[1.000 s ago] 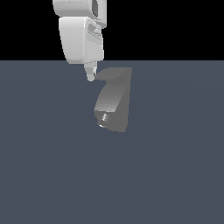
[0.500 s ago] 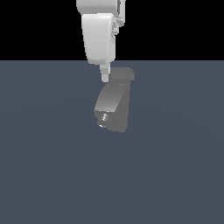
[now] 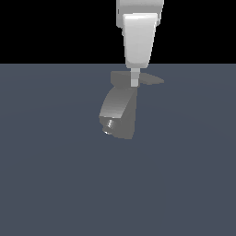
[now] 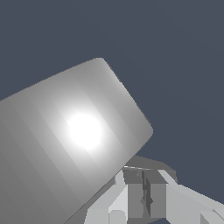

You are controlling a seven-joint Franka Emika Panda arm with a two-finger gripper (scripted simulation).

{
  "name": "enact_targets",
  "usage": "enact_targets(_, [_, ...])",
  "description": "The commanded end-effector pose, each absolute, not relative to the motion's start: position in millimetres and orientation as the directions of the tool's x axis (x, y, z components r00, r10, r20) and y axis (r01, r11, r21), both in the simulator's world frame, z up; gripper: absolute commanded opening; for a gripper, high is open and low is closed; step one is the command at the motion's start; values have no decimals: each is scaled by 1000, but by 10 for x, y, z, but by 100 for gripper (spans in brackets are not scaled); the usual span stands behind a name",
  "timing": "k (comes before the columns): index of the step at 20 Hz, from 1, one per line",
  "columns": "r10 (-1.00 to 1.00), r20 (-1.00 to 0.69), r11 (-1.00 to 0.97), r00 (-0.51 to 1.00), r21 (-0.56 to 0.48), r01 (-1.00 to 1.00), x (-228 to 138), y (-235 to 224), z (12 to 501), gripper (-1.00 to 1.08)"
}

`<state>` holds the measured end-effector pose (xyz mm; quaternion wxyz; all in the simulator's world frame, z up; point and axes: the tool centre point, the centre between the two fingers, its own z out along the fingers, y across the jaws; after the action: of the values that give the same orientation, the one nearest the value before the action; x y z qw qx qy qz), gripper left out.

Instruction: Turn on the faucet by rotating a designated handle.

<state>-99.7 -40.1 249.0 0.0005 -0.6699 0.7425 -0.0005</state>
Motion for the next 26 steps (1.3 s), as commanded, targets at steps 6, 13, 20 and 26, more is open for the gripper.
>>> enact_targets(6, [-994,0,106,-106,-1,-994,-874,-606,2489,-100])
enact_targets(13, [-994,0,111,-111,-1,-994,-736,-841,2488,-100])
enact_targets(20, [-993,0,117,-117,-1,-993,-605,-1067,2488,-100])
enact_targets(26, [-993,0,121,-121,0,-993,-498,-1252,2488,-100])
